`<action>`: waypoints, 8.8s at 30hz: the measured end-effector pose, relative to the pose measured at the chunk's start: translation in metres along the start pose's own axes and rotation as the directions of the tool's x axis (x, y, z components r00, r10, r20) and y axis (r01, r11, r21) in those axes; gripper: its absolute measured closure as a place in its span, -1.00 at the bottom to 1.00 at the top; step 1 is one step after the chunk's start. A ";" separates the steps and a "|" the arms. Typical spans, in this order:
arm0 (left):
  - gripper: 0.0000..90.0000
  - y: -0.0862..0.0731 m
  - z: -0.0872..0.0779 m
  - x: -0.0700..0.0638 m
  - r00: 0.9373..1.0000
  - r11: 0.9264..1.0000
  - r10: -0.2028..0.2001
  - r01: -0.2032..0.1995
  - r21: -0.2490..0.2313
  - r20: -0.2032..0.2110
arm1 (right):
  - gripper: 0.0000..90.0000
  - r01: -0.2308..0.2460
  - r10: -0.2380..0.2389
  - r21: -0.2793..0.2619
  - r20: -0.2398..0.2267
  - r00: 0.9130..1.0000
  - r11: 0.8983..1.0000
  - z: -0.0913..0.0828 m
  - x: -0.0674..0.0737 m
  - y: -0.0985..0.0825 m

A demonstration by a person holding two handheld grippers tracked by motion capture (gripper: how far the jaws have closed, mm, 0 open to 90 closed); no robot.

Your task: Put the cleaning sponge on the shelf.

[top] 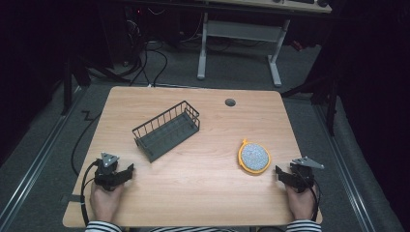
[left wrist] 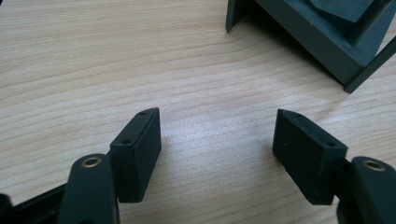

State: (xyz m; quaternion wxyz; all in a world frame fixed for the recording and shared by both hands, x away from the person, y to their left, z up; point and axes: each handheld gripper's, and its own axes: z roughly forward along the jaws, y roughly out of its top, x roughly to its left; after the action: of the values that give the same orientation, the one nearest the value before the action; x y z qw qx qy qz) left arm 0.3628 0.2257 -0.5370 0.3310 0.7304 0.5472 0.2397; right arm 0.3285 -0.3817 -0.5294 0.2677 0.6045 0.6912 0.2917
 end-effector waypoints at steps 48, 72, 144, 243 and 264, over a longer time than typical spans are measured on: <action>-0.28 0.015 -0.018 -0.005 0.995 0.998 -0.062 0.063 -0.016 0.081 | -0.24 0.014 -0.014 -0.001 -0.015 1.000 1.000 0.002 0.000 0.002; -0.26 0.082 -0.043 0.006 0.991 0.996 -0.049 0.059 -0.074 0.125 | -0.24 0.014 -0.014 0.001 -0.016 1.000 1.000 0.002 0.000 0.002; 0.67 0.141 0.032 -0.016 0.988 0.993 0.042 -0.058 0.099 0.152 | -0.25 0.013 -0.013 0.003 -0.019 1.000 1.000 0.001 0.000 0.001; -0.19 0.122 -0.007 -0.062 0.950 0.999 0.016 -0.004 -0.037 0.312 | -0.25 0.017 -0.017 0.000 -0.020 1.000 1.000 0.002 0.000 0.001; -0.19 0.062 0.005 -0.054 0.974 1.000 0.017 -0.018 0.000 0.224 | -0.24 0.013 -0.013 0.003 -0.016 1.000 1.000 0.002 0.000 0.001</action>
State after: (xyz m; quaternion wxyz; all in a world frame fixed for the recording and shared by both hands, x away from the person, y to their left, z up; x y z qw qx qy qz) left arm 0.3904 0.1611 -0.4935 0.3877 0.7580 0.5002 0.1582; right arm 0.3306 -0.3814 -0.5294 0.2629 0.5983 0.6977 0.2936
